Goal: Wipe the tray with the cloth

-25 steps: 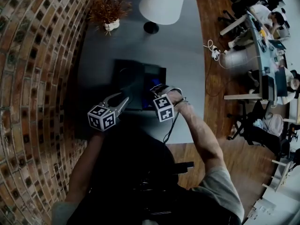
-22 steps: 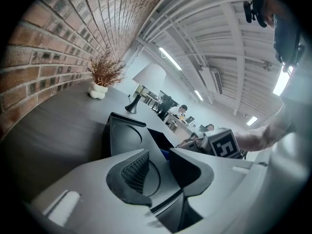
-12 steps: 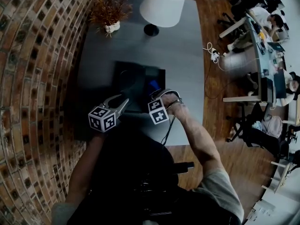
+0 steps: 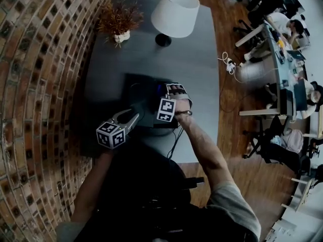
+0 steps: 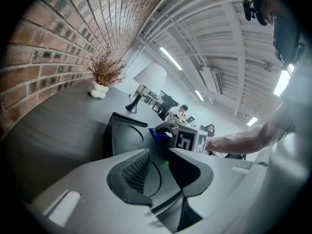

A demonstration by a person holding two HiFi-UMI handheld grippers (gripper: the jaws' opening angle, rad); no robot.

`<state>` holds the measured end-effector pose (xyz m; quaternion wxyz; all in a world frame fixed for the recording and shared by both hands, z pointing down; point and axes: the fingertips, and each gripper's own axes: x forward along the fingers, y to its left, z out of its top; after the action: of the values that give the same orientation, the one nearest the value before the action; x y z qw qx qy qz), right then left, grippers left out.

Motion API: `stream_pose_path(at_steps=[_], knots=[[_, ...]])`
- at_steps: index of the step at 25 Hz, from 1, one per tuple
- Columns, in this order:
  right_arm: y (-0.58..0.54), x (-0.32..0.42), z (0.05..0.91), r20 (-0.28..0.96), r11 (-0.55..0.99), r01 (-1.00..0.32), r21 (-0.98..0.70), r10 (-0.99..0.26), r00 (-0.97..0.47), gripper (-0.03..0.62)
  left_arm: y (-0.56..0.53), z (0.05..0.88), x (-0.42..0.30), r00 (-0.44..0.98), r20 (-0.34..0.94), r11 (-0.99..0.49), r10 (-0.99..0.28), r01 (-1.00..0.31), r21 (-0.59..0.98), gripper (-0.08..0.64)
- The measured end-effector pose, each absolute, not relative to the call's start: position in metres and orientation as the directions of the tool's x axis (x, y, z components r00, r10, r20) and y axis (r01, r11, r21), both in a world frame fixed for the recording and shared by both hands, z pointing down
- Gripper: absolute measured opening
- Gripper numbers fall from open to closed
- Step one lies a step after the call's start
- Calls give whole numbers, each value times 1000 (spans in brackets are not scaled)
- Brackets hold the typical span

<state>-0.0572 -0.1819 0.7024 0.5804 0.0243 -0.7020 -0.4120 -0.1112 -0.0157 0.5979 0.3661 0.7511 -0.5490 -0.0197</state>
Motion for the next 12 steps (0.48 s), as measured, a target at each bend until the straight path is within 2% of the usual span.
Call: stream_pose_path(at_steps=[1, 3, 4, 5, 8, 9, 12], knots=[[-180, -50, 705, 846, 739, 411, 534, -476, -242, 166, -16, 597, -111, 396, 371, -128, -840, -809, 573, 107], [-164, -37, 706, 943, 875, 357, 327, -325, -67, 166, -17, 597, -112, 396, 369, -127, -841, -807, 577, 107], [-159, -36, 700, 961, 897, 351, 268, -273, -37, 166, -16, 597, -112, 397, 369, -126, -841, -806, 578, 107], [-160, -40, 693, 960, 889, 366, 274, -274, -52, 166, -16, 597, -112, 397, 368, -127, -841, -806, 579, 107], [-190, -49, 681, 876, 760, 440, 478, -450, -175, 168, -16, 596, -114, 395, 361, -130, -845, -805, 578, 107], [-193, -47, 684, 859, 734, 452, 508, -473, -197, 169, -17, 596, -114, 395, 357, -130, -847, -804, 580, 107], [-180, -27, 702, 888, 782, 423, 457, -427, -169, 169, -16, 595, -115, 394, 350, -131, -850, -801, 584, 107]])
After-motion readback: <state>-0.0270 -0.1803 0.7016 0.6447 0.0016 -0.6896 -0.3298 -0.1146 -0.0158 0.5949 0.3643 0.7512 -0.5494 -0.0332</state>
